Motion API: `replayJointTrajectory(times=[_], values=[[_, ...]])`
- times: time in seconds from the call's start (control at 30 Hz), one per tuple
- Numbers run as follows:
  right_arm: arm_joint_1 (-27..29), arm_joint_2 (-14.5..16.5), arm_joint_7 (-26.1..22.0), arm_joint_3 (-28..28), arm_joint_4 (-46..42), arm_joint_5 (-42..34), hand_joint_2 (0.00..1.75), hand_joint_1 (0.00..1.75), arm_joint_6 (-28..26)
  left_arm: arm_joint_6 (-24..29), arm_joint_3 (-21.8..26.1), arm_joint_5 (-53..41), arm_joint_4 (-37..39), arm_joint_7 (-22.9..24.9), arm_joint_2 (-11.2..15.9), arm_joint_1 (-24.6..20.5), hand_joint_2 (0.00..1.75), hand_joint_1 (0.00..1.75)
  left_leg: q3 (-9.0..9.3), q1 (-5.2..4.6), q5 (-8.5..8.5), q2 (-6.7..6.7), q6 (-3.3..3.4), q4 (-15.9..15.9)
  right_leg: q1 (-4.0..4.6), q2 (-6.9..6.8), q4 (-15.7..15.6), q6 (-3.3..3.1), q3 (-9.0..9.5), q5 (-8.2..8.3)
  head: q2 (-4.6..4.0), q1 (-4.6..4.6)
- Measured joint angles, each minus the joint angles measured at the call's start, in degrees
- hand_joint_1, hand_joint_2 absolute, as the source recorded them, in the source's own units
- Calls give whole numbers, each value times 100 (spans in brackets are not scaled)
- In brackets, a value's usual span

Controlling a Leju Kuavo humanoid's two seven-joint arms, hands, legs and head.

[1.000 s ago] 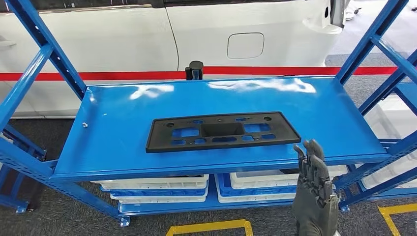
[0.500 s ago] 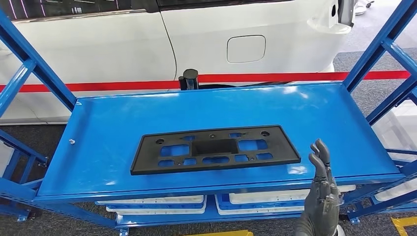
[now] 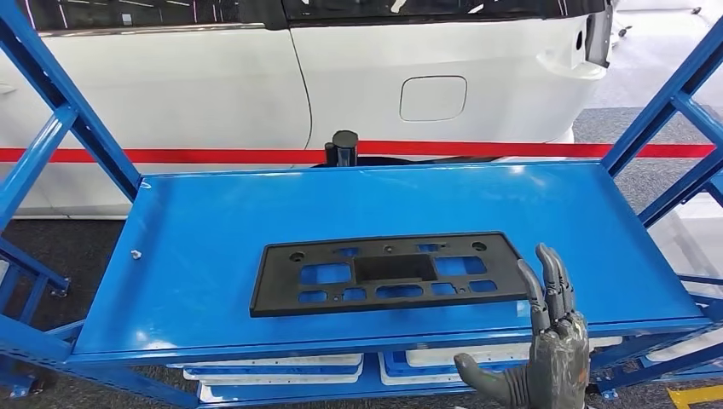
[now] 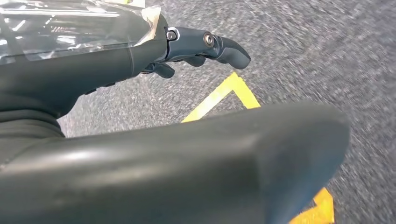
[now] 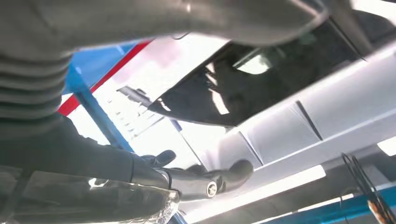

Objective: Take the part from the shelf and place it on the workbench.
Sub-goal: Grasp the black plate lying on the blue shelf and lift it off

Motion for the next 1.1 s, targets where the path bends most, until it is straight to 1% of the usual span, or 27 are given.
replayJointTrajectory(times=[0.03, 0.07, 0.1, 0.13, 0.17, 0.2, 0.23, 0.27, 0.3, 0.33, 0.4, 0.53, 0.8, 1.1], values=[[0, -45, 69, 1, 102, 132, 175, 0, -74, 11, -12, 2, 1, -3, 0, -1, 0, 0, -1, -8, -3, 3, 16, 2, 0, -1, 383, -17, -208, -167, 0, 10], [0, -87, 114, 2, 198, 226, 175, 0, -116, 22, -20, 2, 1, -4, 0, -1, 0, 0, -4, -19, -10, 0, 27, 4, 0, -1, 716, -17, -400, -285, 0, 11], [-3, -127, 157, 5, 286, 299, 175, 0, -135, 36, -28, 0, 1, -4, 0, 2, 0, 0, -3, -30, -20, -9, 36, 5, 1, -1, 894, 4, -521, -319, 0, 11], [-14, -164, 207, 10, 368, 368, 175, 0, -141, 51, -39, -6, 2, -4, 0, 4, 0, 0, 5, -42, -30, -23, 43, 6, 2, -1, 843, 42, -530, -249, 0, 12], [-34, -202, 263, 19, 447, 450, 175, 0, -141, 64, -52, -15, 2, -4, -1, 6, 0, 0, 21, -53, -42, -38, 44, 6, 4, -1, 572, 83, -430, -100, 0, 11], [-63, -245, 329, 31, 530, 547, 175, 0, -138, 75, -68, -27, 2, -3, -4, 6, 0, 0, 41, -62, -56, -52, 41, 6, 9, -1, 139, 111, -247, 96, 0, 13], [-98, -285, 391, 44, 610, 639, 175, 0, -134, 83, -85, -44, 2, 2, -8, 6, 0, 0, 62, -78, -71, -63, 31, 6, 23, 1, -244, 112, -80, 275, 0, 8], [-142, -322, 460, 55, 698, 738, 175, 0, -128, 87, -105, -63, 2, 11, -13, 6, 0, 0, 79, -94, -91, -75, 15, 8, 38, 2, -533, 87, 58, 409, 0, 3], [-192, -354, 537, 65, 796, 835, 175, 0, -116, 91, -127, -83, 3, 27, -16, 6, 0, 0, 88, -109, -110, -81, 17, 11, 45, 4, -697, 60, 139, 494, 0, -3], [-248, -383, 620, 69, 901, 928, 175, 0, -98, 93, -148, -104, 3, 44, -18, 6, 0, 0, 93, -120, -124, -86, 20, 14, 54, 6, -719, 36, 158, 527, 0, -12], [-382, -439, 797, 74, 1137, 1095, 175, 0, -56, 95, -184, -139, 4, 79, -19, 7, 0, 0, 96, -119, -131, -87, 39, 6, 54, 8, -744, 25, 176, 548, 0, -17], [-615, -543, 980, 74, 1556, 1247, 175, 0, -12, 95, -246, -162, 3, 103, -20, 12, 0, 0, 122, -113, -123, -89, 3, -35, 62, 9, -744, 0, 177, 534, 0, -20], [-1045, -691, 1394, -29, 2315, 1694, 175, 0, -74, 80, -328, -190, 2, 134, -20, 25, 0, 0, 139, -110, -124, -85, -26, -54, 62, 10, -742, -21, 181, 520, -1, -20], [-1613, -835, 1583, -345, 3034, 1998, 175, 0, -200, 90, -336, -121, 3, 131, -18, 32, 0, 0, 188, -121, -136, -80, -35, -56, 61, 10, -759, -26, 212, 514, 0, -17]])
